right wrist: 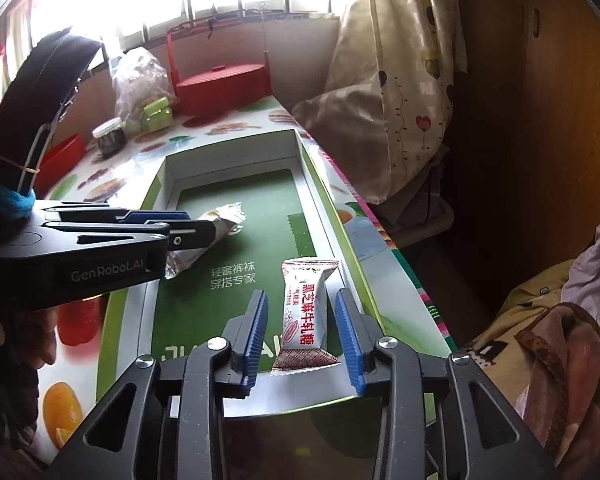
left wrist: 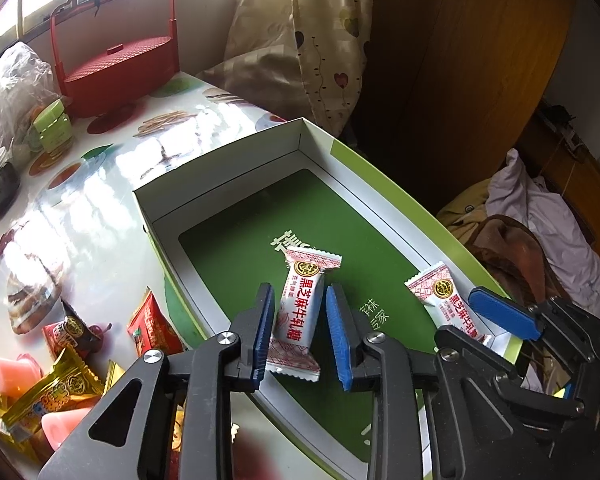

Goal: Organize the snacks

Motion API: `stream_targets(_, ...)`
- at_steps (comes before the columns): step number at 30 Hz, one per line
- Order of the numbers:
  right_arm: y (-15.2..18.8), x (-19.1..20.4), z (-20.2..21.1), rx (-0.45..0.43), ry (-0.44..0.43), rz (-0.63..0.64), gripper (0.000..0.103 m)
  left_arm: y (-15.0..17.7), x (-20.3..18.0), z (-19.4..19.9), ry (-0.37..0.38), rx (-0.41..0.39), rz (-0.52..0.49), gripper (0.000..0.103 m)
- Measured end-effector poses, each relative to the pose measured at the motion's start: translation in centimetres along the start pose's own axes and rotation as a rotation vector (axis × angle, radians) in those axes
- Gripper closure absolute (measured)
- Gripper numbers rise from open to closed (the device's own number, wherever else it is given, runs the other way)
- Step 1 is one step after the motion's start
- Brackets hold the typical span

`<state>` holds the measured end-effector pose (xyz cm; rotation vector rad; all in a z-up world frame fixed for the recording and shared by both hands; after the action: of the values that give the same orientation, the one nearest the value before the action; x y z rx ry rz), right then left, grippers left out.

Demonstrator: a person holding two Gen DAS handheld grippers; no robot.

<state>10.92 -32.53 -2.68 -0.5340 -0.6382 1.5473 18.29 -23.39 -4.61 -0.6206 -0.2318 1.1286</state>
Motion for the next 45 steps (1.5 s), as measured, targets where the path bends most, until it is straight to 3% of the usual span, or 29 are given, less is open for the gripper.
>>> stream_targets(14,-0.1,0.6,1.4,-0.034,0.017,-0.022,0.054,0.0,-0.3,2.1,-0.001,-0.041,-0.002,0.074)
stream_targets(28,-0.5,2.7,3.5,-0.078,0.008,-0.027,0.052,1.0,0.8,6.9,-0.025,-0.136,0.002,0.074)
stream_targets(45,-1.1,7.5,4.4,-0.107,-0.056,0.020,0.052,3.8,5.0,10.8,-0.069,-0.193,0.076,0.074)
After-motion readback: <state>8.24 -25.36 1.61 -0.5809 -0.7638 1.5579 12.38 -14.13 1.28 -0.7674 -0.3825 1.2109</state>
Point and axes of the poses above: each gripper's, at about its wrist camera, not at the fingertips, and z roughly against the way its jaws point, x to its left, y to its underside, the point moved 9 cm from there along -z, roughly the way its jaws point
